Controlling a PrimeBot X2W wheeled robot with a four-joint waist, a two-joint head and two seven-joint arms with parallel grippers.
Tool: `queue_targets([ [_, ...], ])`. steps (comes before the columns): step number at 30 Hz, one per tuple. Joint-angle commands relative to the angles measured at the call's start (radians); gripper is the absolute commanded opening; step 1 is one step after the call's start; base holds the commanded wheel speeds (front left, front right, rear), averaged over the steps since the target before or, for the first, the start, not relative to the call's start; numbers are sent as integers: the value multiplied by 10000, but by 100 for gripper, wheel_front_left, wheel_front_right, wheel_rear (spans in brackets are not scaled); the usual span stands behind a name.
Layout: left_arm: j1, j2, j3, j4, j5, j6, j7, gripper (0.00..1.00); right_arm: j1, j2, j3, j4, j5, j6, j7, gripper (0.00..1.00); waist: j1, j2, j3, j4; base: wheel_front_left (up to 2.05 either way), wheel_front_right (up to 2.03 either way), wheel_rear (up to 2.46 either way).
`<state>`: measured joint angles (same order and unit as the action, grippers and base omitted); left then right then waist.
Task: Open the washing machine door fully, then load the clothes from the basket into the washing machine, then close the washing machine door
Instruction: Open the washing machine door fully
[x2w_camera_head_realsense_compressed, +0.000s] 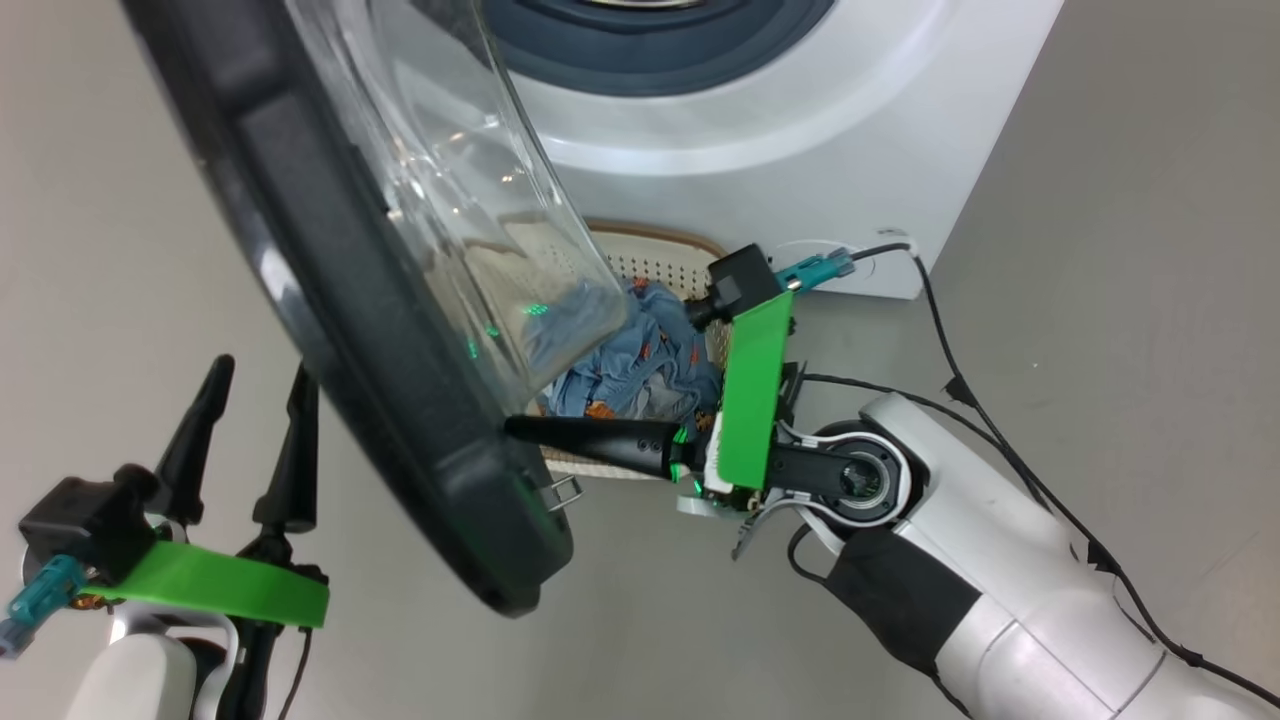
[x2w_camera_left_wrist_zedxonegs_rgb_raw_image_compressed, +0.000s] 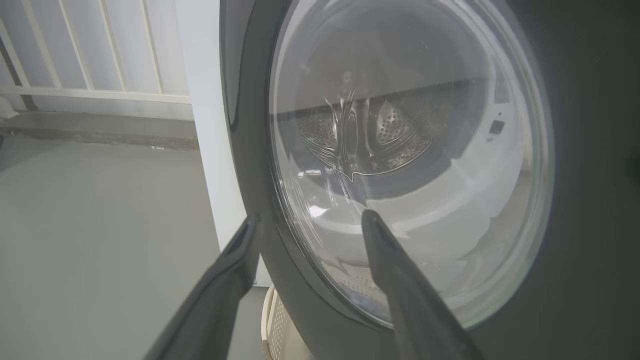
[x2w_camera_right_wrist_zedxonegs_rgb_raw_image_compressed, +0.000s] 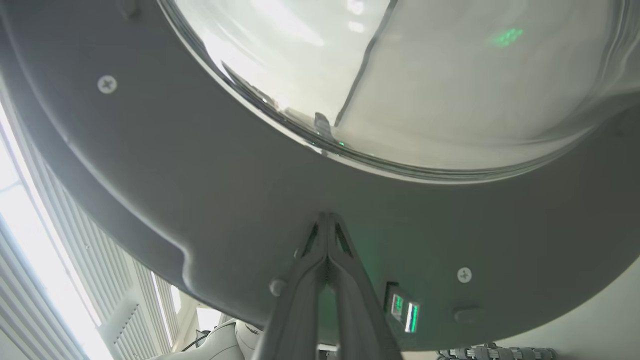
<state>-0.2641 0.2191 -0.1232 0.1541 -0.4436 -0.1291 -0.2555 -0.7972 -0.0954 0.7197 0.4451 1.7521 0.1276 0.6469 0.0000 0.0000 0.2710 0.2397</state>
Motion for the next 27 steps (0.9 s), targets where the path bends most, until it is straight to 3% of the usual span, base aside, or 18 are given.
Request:
queue_targets([
  [1,68,298,436,-157,97,-16,-63,100,316,183,-12,-339,127,31,-170,0,0,0,-126,-60,0,0,0],
  [27,1239,291,992,-128,597,-16,-63,100,2080,-1657,440,-2205,1618,31,-2101,0,0,0,-1910,-979,0,0,0],
])
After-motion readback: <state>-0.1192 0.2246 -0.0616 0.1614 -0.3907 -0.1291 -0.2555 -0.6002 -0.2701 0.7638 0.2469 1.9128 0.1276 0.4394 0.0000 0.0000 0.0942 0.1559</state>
